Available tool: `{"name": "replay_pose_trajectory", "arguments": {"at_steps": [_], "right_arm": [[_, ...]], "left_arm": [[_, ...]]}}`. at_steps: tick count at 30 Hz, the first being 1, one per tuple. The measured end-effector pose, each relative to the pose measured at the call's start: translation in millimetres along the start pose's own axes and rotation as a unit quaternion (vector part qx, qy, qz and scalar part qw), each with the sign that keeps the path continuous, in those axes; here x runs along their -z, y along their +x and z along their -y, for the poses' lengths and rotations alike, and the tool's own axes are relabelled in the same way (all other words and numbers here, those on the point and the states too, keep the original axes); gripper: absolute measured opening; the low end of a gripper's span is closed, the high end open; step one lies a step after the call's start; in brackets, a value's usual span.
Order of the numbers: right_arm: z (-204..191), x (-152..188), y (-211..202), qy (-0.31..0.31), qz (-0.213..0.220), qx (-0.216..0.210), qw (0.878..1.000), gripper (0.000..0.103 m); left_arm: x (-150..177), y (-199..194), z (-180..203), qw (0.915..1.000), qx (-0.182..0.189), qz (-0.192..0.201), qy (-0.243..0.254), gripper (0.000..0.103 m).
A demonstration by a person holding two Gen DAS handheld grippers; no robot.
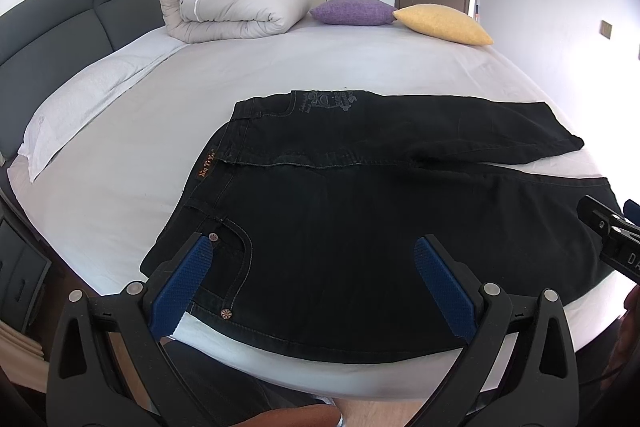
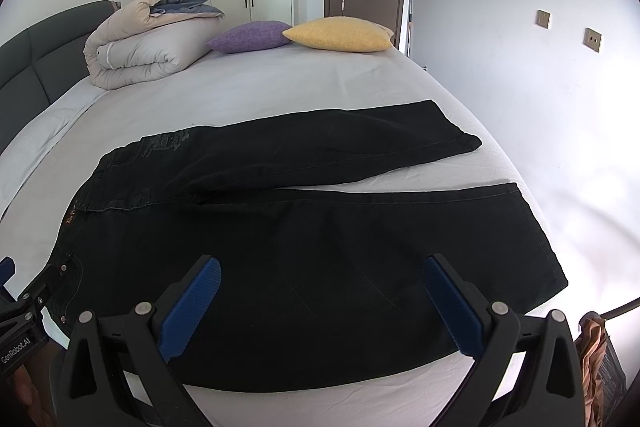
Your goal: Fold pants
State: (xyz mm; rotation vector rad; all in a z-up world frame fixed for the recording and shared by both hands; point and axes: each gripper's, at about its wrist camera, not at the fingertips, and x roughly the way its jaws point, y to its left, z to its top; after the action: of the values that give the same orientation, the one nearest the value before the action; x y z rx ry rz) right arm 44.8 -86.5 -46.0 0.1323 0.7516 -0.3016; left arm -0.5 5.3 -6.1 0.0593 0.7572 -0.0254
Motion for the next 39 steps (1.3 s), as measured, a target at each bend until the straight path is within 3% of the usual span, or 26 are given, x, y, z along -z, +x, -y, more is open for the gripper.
{"name": "replay_pose_trajectory", "arguments": {"at_steps": [23,31,39], "right_arm": [[1.0,-1.7,2.6,-0.006,-0.004,-0.008,1.000,0.103],[0.1,-1.8,5.1,-0.012,-0.007,-0.009,1.000,0.103],[-6.8,-5.8,14.7,-0.025,-0.014,-0.018,0.999,0.103]], "left_arm": [[4.8,3.5,1.8,1.0000,0.006,-0.005,-0.005,0.103],[7.2,13.3,-5.2,0.9991,0.032,-0.017,-0.023,0.103],[7.9,35.1,-19.0,0.9934,0.096,-0.036,-0.050,0.103]]}}
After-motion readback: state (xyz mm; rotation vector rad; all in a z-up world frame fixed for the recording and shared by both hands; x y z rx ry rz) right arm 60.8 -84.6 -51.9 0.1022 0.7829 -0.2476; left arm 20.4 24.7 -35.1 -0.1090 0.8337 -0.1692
